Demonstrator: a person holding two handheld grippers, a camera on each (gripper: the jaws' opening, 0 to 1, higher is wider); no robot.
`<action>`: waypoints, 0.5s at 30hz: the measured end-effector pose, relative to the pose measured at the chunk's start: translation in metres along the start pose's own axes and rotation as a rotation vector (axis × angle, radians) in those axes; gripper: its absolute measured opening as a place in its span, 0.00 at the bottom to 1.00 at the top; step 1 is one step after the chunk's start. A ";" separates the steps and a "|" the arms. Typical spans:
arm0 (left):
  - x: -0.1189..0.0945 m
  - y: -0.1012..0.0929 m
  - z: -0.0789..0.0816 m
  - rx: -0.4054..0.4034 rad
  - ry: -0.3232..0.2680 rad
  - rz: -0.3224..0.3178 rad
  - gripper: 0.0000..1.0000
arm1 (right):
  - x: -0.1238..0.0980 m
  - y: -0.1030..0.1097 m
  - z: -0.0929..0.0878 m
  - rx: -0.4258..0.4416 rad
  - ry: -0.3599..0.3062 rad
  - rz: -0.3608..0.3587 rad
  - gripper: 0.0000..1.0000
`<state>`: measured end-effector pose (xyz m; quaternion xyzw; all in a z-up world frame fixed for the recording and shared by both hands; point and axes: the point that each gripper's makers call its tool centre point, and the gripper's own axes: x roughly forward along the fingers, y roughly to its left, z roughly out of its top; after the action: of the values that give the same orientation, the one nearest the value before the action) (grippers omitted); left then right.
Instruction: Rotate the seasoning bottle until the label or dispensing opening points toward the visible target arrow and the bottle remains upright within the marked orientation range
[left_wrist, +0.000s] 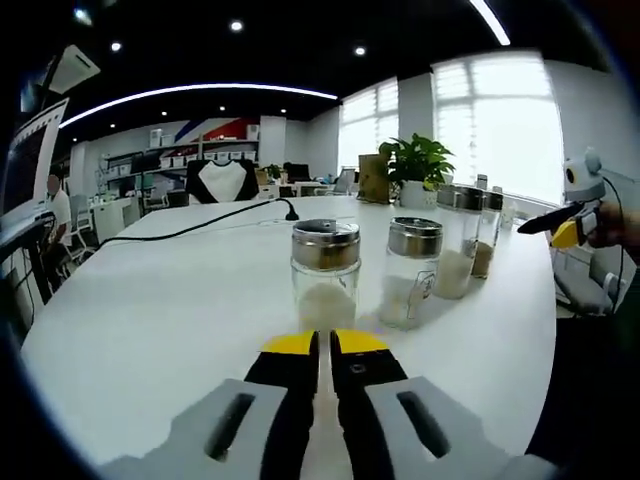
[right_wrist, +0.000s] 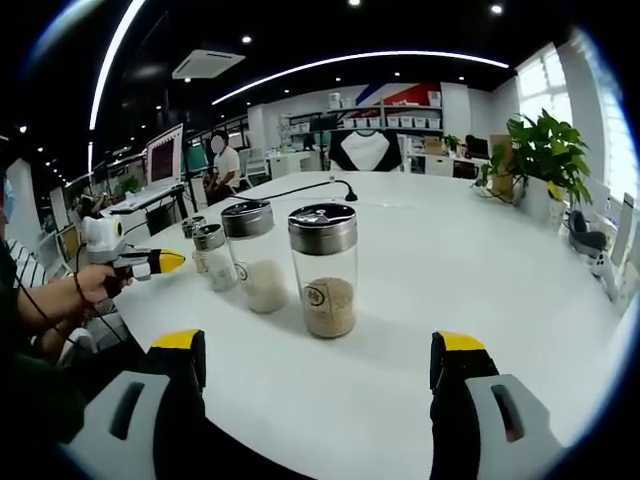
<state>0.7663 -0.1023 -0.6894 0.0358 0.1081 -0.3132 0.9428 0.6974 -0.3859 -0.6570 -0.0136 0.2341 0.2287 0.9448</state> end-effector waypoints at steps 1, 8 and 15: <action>-0.001 -0.002 0.001 0.033 0.003 -0.017 0.00 | 0.000 0.000 0.000 0.000 0.000 -0.001 0.95; 0.002 -0.002 0.000 0.032 0.008 -0.006 0.01 | 0.000 0.003 0.000 -0.002 0.003 0.003 0.96; 0.005 -0.001 0.005 -0.008 -0.008 -0.002 0.01 | -0.001 0.001 0.002 -0.013 0.002 -0.003 0.96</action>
<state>0.7704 -0.1069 -0.6857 0.0307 0.1055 -0.3139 0.9431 0.6967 -0.3854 -0.6547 -0.0205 0.2337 0.2286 0.9448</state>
